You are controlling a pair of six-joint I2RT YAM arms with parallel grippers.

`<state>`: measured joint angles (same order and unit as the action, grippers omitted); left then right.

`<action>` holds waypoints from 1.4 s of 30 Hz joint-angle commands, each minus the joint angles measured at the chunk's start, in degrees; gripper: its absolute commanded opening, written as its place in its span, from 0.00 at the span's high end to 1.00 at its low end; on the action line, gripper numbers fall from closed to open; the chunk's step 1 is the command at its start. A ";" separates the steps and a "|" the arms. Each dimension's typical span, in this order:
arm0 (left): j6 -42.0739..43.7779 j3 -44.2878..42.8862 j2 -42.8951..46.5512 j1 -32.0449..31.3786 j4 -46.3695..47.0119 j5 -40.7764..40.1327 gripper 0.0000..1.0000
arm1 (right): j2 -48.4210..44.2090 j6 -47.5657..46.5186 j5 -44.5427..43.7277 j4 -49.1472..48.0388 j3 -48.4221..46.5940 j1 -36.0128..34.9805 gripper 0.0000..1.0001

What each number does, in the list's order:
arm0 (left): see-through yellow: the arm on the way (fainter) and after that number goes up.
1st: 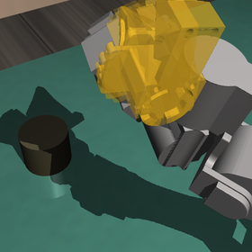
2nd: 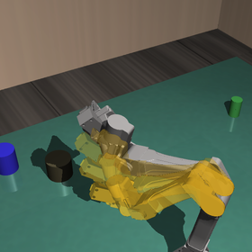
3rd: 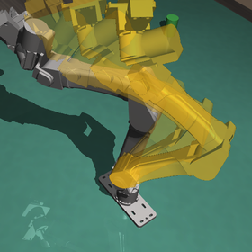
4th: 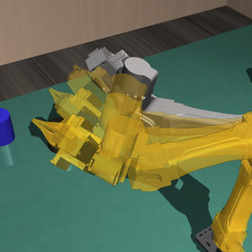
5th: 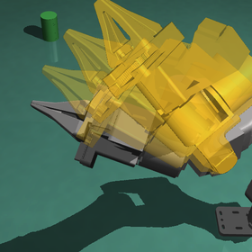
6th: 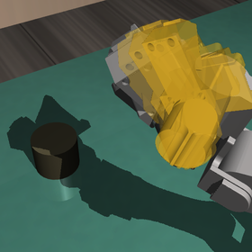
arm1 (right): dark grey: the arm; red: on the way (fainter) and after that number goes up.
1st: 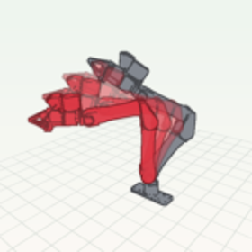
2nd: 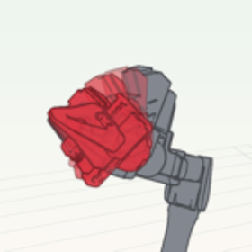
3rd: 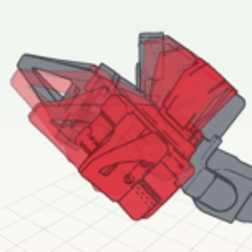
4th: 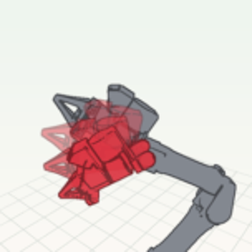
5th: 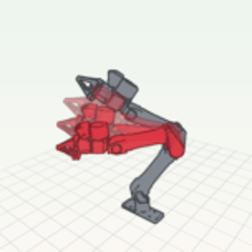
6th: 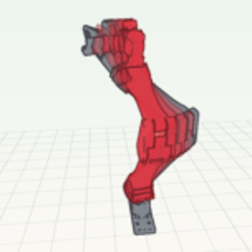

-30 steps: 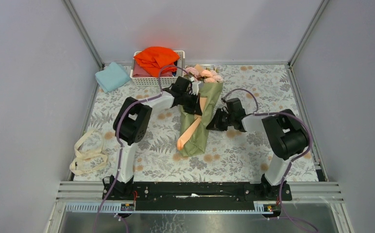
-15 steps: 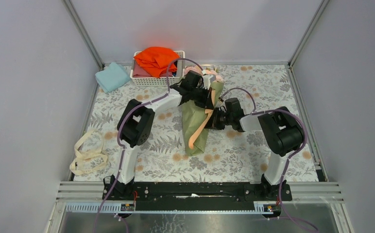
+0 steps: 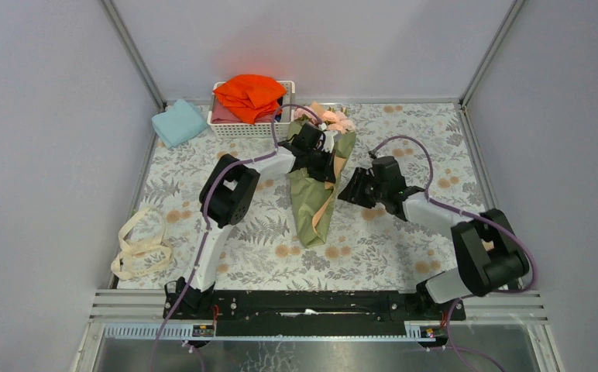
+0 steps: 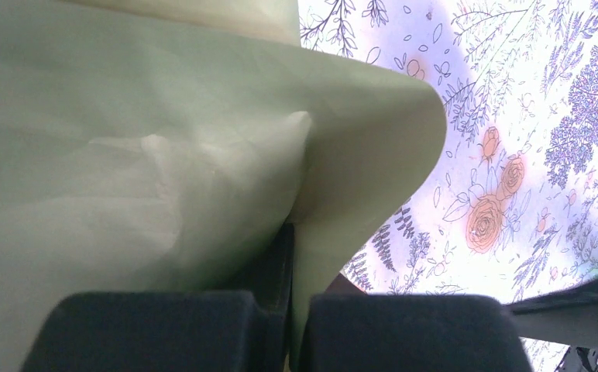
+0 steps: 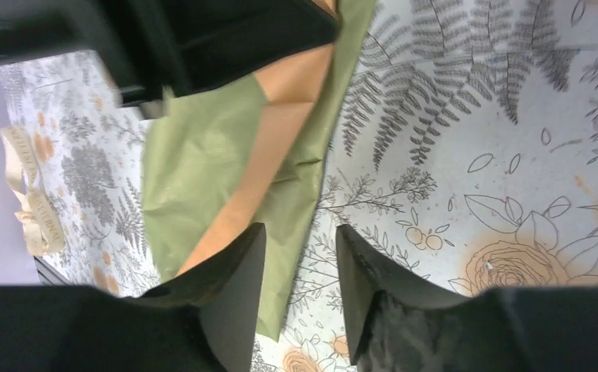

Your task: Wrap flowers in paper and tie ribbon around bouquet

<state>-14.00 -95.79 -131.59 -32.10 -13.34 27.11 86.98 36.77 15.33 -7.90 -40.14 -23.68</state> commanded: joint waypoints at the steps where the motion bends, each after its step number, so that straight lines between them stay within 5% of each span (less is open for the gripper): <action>1: 1.36 -0.20 -1.30 -0.07 0.90 -2.73 1.00 | -5.73 -0.36 -3.97 3.60 -1.22 -0.47 0.48; 4: 1.17 -0.28 -1.20 -0.07 0.90 -2.42 1.00 | -2.98 1.83 -0.91 1.42 -3.95 -0.61 0.26; 6: 1.17 -0.27 -1.06 -0.07 0.90 -2.40 1.00 | -0.08 2.34 -0.24 0.93 -6.33 -1.03 0.21; 13: 1.43 -0.10 -0.88 -0.06 0.86 -2.75 1.00 | 9.89 2.40 3.02 0.23 -12.83 -3.10 0.21; 17: 2.37 -0.23 -0.17 -0.06 0.67 -3.58 1.00 | 11.53 0.93 2.66 2.22 -12.48 -3.08 0.36; 25: 6.60 -4.62 2.54 -0.07 -2.54 -5.62 1.00 | 10.59 -0.02 2.27 1.17 -7.30 -2.04 0.88; 26: 7.58 -6.06 3.05 -0.06 -3.79 -5.22 0.75 | 10.56 -0.09 2.30 0.98 -7.02 -1.88 0.91; 28: 9.92 -9.38 4.47 -0.02 -7.18 -4.04 0.42 | 10.57 -0.78 2.49 0.88 -6.82 -1.56 0.96; 30: 12.57 -12.64 6.69 -0.07 -11.03 -2.21 0.23 | 10.73 -1.32 2.56 0.66 -6.75 -1.18 1.00; 33: 18.74 -14.27 11.99 -0.07 -16.23 2.29 0.16 | 11.09 -1.72 3.14 -0.07 -6.26 -0.14 1.00; 37: 27.17 -6.12 22.60 -0.26 -19.66 4.32 0.24 | 11.10 -1.63 4.96 -2.27 -5.71 0.56 1.00; 40: 32.55 5.94 29.22 -2.29 -19.07 0.84 0.60 | 11.65 -1.46 6.11 -2.88 -6.28 0.57 1.00; 42: 35.44 12.42 31.58 -4.76 -17.54 -3.78 0.75 | 12.04 -1.33 6.37 -3.06 -6.50 0.57 1.00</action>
<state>11.77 -94.65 -101.93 -33.23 -28.32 28.29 98.76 36.25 19.73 -8.62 -46.04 -23.29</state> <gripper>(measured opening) 0.354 0.011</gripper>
